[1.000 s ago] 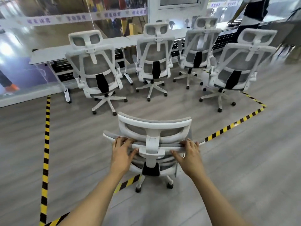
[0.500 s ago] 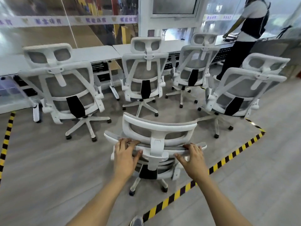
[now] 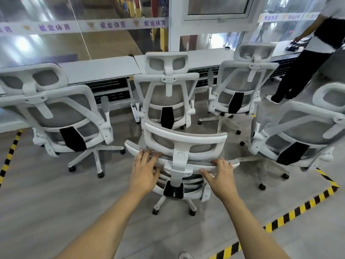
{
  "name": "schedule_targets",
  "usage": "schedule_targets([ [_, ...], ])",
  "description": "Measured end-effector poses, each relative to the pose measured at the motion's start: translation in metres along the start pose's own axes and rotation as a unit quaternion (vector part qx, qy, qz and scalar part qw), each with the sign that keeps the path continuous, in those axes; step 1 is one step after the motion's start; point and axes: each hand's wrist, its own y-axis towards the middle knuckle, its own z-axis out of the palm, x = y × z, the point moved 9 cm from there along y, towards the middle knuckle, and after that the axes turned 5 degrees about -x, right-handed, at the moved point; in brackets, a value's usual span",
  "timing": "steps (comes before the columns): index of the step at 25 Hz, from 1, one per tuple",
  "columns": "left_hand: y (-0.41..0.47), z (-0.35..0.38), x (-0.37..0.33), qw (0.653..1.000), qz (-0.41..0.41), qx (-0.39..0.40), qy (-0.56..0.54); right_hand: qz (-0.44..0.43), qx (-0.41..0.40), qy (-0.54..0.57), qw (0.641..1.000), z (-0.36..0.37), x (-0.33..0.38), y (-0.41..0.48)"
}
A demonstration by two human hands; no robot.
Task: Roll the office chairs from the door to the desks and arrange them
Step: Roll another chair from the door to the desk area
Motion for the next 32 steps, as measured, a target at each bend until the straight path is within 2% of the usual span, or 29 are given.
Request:
schedule_targets([
  [5,0.059,0.029,-0.03,0.996,-0.071,0.046,0.028,-0.041,0.022,-0.024,0.999,0.0,-0.028,0.075],
  [11,0.077,0.028,-0.043,0.99,-0.081,0.091,0.069,-0.08,0.046,-0.029,0.995,-0.009,-0.031,0.088],
  [13,0.07,0.015,-0.049,0.992,-0.093,0.073,0.054,-0.09,0.036,-0.004,0.995,-0.016,-0.014,0.087],
  [17,0.028,-0.024,-0.059,0.993,-0.114,-0.005,0.019,-0.171,0.014,0.049,0.984,-0.017,0.055,0.072],
  [21,-0.044,-0.083,-0.048,0.977,-0.176,-0.121,0.022,-0.283,0.08,0.127,0.947,0.011,0.141,0.023],
  [27,-0.183,-0.165,-0.012,0.925,-0.308,-0.209,0.07,-0.395,0.21,0.181,0.876,0.053,0.253,-0.084],
  [32,-0.368,-0.234,-0.003,0.855,-0.424,-0.263,0.141,-0.506,0.289,0.218,0.783,0.048,0.349,-0.244],
])
